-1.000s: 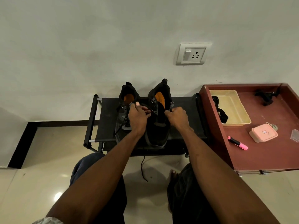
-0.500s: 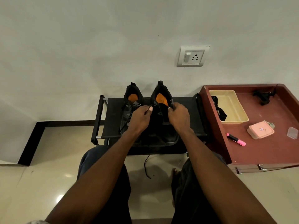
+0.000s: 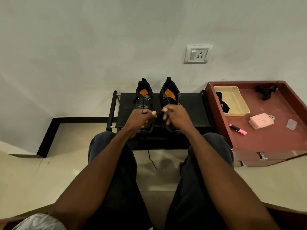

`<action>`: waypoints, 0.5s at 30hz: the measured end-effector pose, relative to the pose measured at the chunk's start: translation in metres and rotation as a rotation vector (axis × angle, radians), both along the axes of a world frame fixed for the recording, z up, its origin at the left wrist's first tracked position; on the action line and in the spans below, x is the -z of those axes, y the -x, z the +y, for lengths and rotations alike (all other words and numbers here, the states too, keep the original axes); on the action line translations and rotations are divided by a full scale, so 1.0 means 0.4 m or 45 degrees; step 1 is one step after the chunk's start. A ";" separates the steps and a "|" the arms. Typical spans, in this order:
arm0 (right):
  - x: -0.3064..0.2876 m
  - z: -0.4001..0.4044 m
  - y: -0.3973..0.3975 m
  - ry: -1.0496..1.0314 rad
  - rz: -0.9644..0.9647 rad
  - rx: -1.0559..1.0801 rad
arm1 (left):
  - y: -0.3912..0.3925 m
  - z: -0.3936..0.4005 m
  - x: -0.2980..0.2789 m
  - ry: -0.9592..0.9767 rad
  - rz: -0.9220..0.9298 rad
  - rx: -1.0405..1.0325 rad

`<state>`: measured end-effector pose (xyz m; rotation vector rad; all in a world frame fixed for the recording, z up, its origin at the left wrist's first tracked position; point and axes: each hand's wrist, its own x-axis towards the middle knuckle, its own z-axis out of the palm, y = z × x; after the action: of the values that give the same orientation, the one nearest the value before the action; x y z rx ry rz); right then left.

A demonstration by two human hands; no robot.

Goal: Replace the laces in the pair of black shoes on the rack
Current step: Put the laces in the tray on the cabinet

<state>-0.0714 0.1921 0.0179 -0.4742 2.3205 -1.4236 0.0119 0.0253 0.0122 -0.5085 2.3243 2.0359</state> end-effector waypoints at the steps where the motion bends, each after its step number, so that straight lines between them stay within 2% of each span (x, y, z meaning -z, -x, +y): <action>1: 0.007 0.013 0.016 -0.025 -0.009 0.215 | -0.005 -0.011 0.000 0.011 -0.010 -0.052; 3: 0.014 0.042 0.046 -0.103 0.011 0.625 | -0.015 -0.029 -0.002 -0.058 0.010 -0.170; 4: 0.015 0.059 0.055 -0.177 0.009 0.747 | -0.020 -0.035 -0.003 -0.124 0.045 -0.227; 7: 0.003 0.083 0.033 -0.451 0.099 0.772 | -0.026 -0.041 -0.009 -0.242 0.111 -0.356; 8: -0.005 0.074 0.016 -0.462 0.175 0.684 | -0.025 -0.038 -0.009 -0.235 0.109 -0.360; 10: -0.018 0.039 -0.023 -0.225 0.252 0.376 | -0.018 -0.021 -0.007 -0.177 0.065 -0.308; 12: -0.025 -0.003 -0.065 -0.061 0.185 -0.015 | -0.011 0.002 -0.006 -0.125 0.006 -0.237; 14: -0.002 -0.033 -0.079 -0.077 0.237 -0.283 | -0.004 0.024 -0.007 -0.110 -0.030 -0.179; 15: 0.004 -0.039 -0.080 -0.089 0.276 -0.318 | 0.000 0.031 -0.010 -0.102 -0.039 -0.164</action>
<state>-0.0395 0.1765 0.0164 -0.9028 2.3646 -1.2207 0.0121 0.0377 0.0161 -0.6977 2.2367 2.1490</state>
